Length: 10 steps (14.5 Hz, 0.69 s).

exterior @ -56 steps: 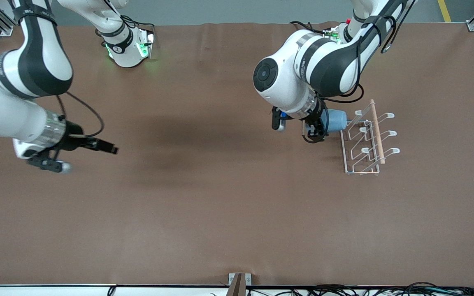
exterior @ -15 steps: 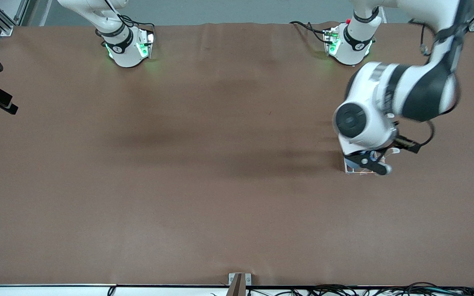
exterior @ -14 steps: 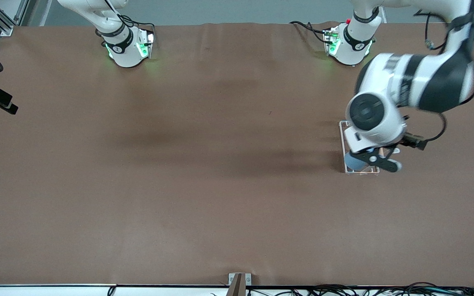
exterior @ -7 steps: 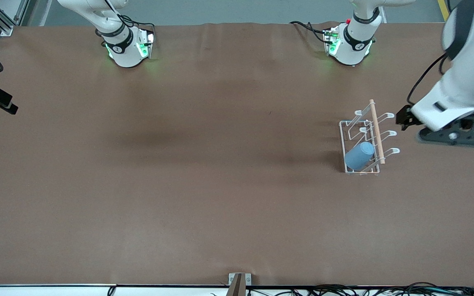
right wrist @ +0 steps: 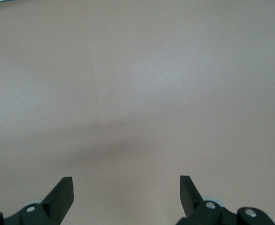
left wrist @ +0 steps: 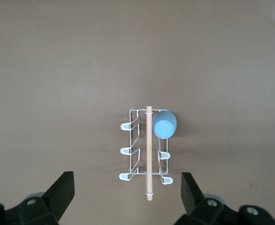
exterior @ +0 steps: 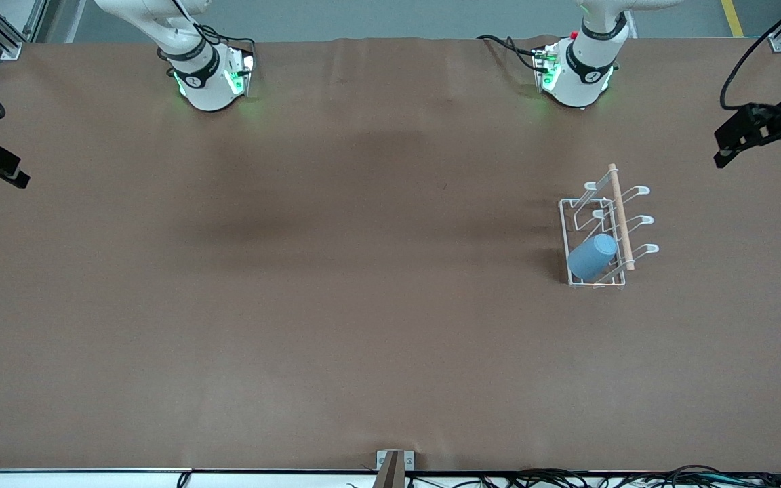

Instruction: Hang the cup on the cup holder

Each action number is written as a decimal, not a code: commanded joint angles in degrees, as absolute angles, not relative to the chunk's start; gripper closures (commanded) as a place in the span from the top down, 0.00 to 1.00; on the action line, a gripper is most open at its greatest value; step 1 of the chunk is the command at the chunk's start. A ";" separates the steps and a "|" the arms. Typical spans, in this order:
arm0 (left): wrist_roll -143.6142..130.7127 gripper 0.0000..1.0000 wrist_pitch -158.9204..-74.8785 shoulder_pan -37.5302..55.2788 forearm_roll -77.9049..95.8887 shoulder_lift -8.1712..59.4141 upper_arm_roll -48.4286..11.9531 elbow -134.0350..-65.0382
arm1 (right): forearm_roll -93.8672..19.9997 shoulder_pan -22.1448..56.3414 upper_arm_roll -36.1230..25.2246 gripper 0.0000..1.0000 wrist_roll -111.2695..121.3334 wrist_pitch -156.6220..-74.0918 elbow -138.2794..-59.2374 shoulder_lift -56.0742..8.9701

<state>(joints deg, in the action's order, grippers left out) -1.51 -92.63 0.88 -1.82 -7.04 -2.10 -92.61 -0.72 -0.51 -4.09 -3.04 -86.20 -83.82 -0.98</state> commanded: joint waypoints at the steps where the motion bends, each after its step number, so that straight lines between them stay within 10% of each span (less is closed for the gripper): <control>1: -2.72 1.00 -93.78 0.97 0.87 -6.86 -1.76 -92.74 | 0.35 -1.14 -3.34 1.00 -2.73 -85.61 -83.23 -1.14; 10: -6.15 1.00 -88.97 1.32 0.70 -2.03 -1.94 -85.53 | 0.09 -1.14 -3.34 1.00 -2.72 -85.69 -83.14 -1.14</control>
